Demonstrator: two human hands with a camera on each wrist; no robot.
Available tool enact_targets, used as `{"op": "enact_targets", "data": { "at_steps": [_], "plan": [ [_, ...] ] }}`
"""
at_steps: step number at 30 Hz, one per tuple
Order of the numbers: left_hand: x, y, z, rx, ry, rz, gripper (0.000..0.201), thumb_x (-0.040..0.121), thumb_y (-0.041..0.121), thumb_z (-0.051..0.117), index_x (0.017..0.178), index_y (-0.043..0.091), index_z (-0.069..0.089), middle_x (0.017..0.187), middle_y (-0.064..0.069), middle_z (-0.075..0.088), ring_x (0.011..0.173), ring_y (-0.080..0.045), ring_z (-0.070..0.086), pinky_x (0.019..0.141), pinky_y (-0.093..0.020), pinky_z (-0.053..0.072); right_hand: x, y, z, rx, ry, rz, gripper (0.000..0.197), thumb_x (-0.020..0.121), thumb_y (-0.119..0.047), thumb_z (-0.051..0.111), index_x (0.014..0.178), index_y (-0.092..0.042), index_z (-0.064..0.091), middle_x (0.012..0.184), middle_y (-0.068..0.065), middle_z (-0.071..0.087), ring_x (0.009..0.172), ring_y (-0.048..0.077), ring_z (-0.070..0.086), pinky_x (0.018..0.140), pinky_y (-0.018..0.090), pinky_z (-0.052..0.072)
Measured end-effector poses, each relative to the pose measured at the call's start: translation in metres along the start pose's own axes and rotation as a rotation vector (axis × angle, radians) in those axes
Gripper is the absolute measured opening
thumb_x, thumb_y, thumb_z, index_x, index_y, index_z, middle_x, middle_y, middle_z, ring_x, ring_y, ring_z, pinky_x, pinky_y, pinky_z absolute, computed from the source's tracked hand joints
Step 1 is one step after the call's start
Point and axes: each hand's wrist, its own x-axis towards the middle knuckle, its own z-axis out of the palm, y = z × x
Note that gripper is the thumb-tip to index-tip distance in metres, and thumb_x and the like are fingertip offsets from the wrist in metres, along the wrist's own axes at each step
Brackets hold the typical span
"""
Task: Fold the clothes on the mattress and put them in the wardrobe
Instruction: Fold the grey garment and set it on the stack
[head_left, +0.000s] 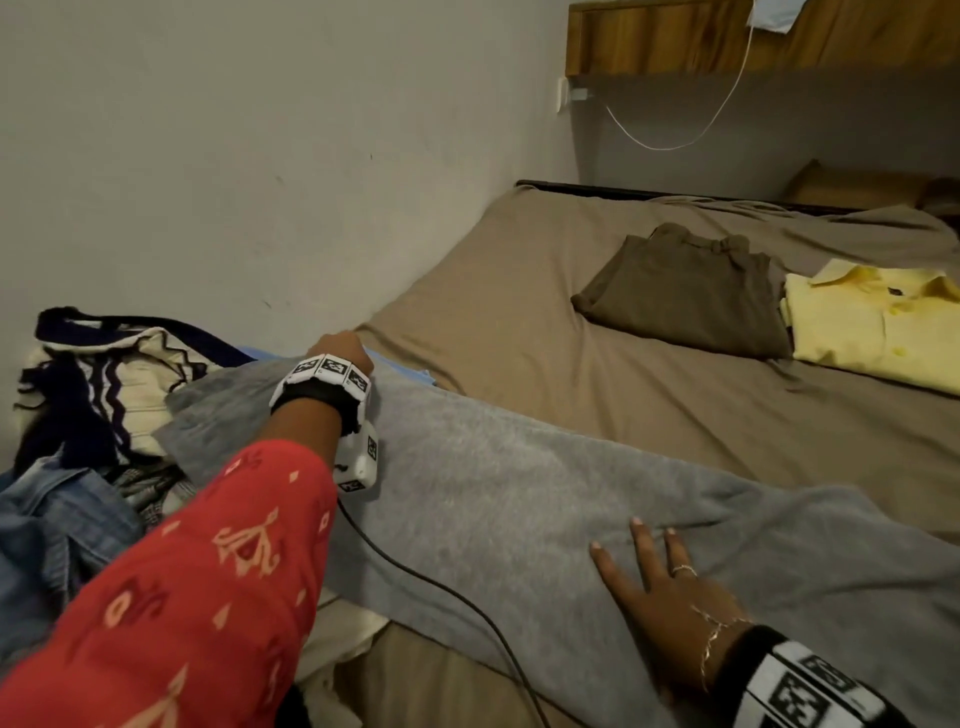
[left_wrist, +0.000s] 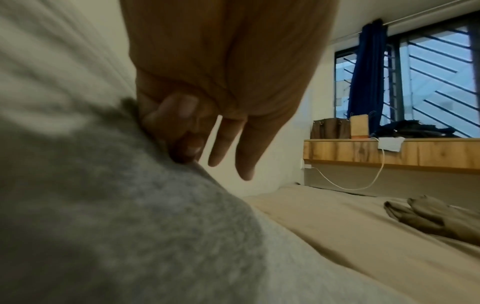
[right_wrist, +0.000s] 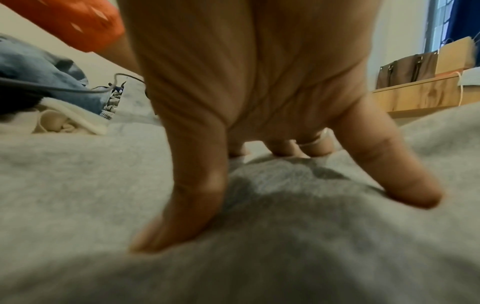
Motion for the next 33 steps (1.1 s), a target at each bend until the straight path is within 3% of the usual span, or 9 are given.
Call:
{"op": "enact_targets", "data": {
  "at_steps": [2, 7, 13, 18, 20, 23, 26, 30, 33],
  "plan": [
    [0.007, -0.001, 0.003, -0.034, 0.044, -0.032, 0.021, 0.088, 0.004, 0.050, 0.068, 0.003, 0.045, 0.102, -0.025, 0.061, 0.078, -0.032, 0.053, 0.069, -0.035, 0.043, 0.001, 0.001, 0.001, 0.002, 0.005, -0.010, 0.129, 0.070, -0.025, 0.078, 0.136, -0.040, -0.031, 0.143, 0.013, -0.042, 0.137, 0.043, -0.023, 0.106, 0.061, 0.027],
    [0.017, 0.001, 0.007, -0.093, 0.090, -0.026, 0.016, 0.085, 0.008, 0.058, 0.096, -0.004, 0.060, 0.105, -0.027, 0.062, 0.099, -0.042, 0.058, 0.080, -0.041, 0.047, 0.001, 0.002, 0.001, 0.010, 0.003, -0.025, 0.128, 0.071, -0.026, 0.077, 0.136, -0.038, -0.033, 0.142, 0.014, -0.043, 0.137, 0.043, -0.023, 0.107, 0.060, 0.027],
    [0.026, 0.001, -0.008, -0.415, 0.377, -0.074, 0.020, 0.087, 0.006, 0.053, 0.103, -0.006, 0.054, 0.110, -0.029, 0.058, 0.101, -0.043, 0.055, 0.077, -0.041, 0.043, 0.001, 0.002, 0.002, 0.019, 0.008, -0.015, 0.130, 0.069, -0.027, 0.079, 0.135, -0.040, -0.033, 0.142, 0.013, -0.043, 0.136, 0.043, -0.024, 0.105, 0.061, 0.029],
    [0.016, -0.001, -0.003, -0.383, -0.136, -0.077, 0.074, 0.085, 0.013, 0.066, 0.143, 0.002, 0.021, 0.140, -0.027, 0.038, 0.126, -0.040, 0.043, 0.099, -0.044, 0.038, 0.003, 0.000, 0.003, 0.011, 0.016, -0.004, 0.135, 0.066, -0.026, 0.081, 0.134, -0.041, -0.034, 0.128, 0.010, -0.051, 0.136, 0.043, -0.024, 0.104, 0.062, 0.030],
    [0.011, -0.007, -0.007, -0.488, -0.115, -0.038, 0.059, 0.087, 0.008, 0.062, 0.138, 0.001, 0.034, 0.134, -0.026, 0.044, 0.118, -0.037, 0.049, 0.091, -0.043, 0.043, 0.003, 0.000, 0.001, 0.016, 0.012, -0.005, 0.135, 0.065, -0.026, 0.082, 0.134, -0.041, -0.034, 0.134, 0.011, -0.049, 0.136, 0.043, -0.025, 0.104, 0.063, 0.030],
    [-0.007, -0.021, -0.035, -0.835, -0.124, -0.051, 0.012, 0.089, 0.000, 0.056, 0.099, 0.006, 0.060, 0.098, -0.016, 0.057, 0.075, -0.025, 0.057, 0.054, -0.029, 0.052, 0.003, 0.000, 0.001, 0.026, 0.018, -0.007, 0.135, 0.065, -0.026, 0.082, 0.135, -0.042, -0.033, 0.140, 0.011, -0.046, 0.135, 0.043, -0.026, 0.104, 0.063, 0.030],
    [-0.028, -0.049, -0.069, -0.823, -0.073, -0.064, 0.016, 0.086, -0.003, 0.058, 0.078, 0.011, 0.058, 0.071, -0.010, 0.055, 0.044, -0.015, 0.051, 0.034, -0.014, 0.040, 0.001, -0.001, 0.003, 0.027, 0.045, -0.001, 0.136, 0.064, -0.027, 0.082, 0.133, -0.043, -0.034, 0.140, 0.010, -0.046, 0.136, 0.042, -0.027, 0.104, 0.064, 0.028],
    [-0.053, -0.094, -0.091, -0.636, 0.025, -0.136, 0.019, 0.082, 0.000, 0.065, 0.066, 0.007, 0.058, 0.049, -0.009, 0.051, 0.047, -0.023, 0.039, 0.033, -0.013, 0.034, -0.004, -0.003, 0.002, 0.026, 0.080, 0.024, 0.132, 0.066, -0.025, 0.081, 0.136, -0.043, -0.030, 0.143, 0.010, -0.042, 0.138, 0.040, -0.023, 0.105, 0.061, 0.030],
    [-0.072, -0.111, -0.097, -0.537, 0.017, -0.159, 0.011, 0.080, 0.003, 0.069, 0.071, -0.001, 0.063, 0.057, -0.008, 0.053, 0.053, -0.023, 0.044, 0.053, -0.026, 0.039, -0.009, -0.004, -0.001, 0.013, 0.088, 0.027, 0.132, 0.067, -0.025, 0.081, 0.137, -0.042, -0.029, 0.144, 0.010, -0.041, 0.138, 0.040, -0.021, 0.106, 0.060, 0.030]
  ]
}}
